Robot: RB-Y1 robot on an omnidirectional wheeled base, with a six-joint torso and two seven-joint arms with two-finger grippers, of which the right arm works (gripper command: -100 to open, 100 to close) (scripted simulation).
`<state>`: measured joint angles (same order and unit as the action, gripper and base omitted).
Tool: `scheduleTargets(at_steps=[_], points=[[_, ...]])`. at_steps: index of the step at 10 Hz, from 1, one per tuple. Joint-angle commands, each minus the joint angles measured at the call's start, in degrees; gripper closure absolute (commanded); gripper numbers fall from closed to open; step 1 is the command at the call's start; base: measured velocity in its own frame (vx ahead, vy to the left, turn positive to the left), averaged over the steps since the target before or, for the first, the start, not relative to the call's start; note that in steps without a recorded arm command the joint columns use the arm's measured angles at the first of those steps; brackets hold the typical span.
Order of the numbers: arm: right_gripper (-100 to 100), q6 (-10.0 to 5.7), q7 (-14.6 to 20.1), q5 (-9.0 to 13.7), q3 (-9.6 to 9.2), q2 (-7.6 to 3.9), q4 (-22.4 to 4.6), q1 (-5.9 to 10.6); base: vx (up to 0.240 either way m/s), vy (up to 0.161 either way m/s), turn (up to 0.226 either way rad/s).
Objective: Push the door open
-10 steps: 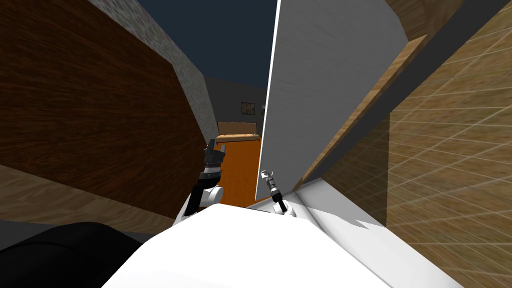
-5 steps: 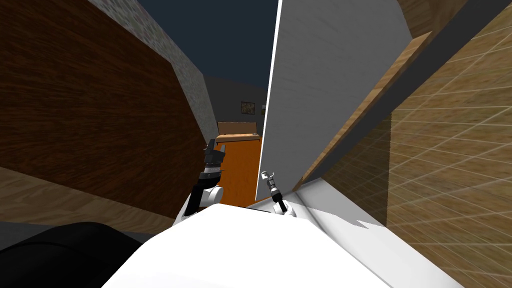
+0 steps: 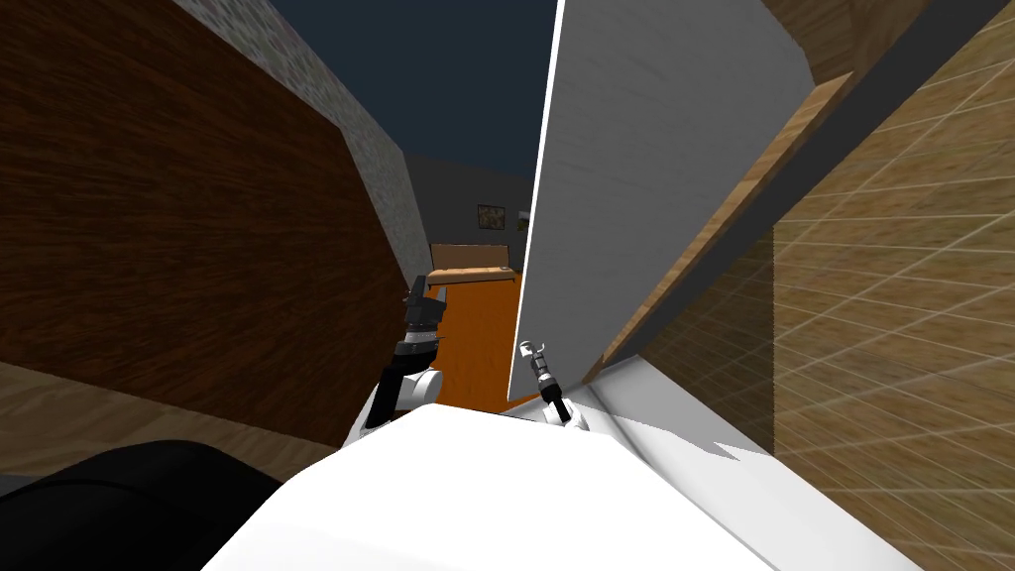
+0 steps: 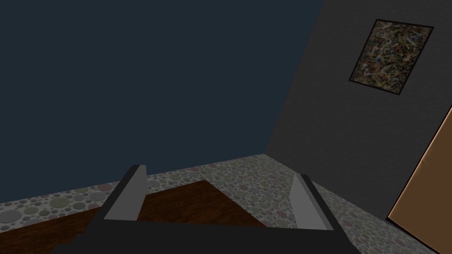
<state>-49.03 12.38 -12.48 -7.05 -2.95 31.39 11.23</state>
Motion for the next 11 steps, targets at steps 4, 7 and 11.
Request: scheduleTargets(at_steps=[4, 7, 11], points=[[100, 0.45, -1.52, 1.91, 2.96, -1.38, 1.15, -0.04, 0.193, 0.109, -0.049], [100, 0.51, -1.74, 2.15, 3.34, -1.46, 1.14, -0.03, 0.09, 0.059, -0.012], [100, 0.96, -3.32, 3.96, 6.08, -1.85, 1.08, 0.04, 0.113, 0.102, -0.069]])
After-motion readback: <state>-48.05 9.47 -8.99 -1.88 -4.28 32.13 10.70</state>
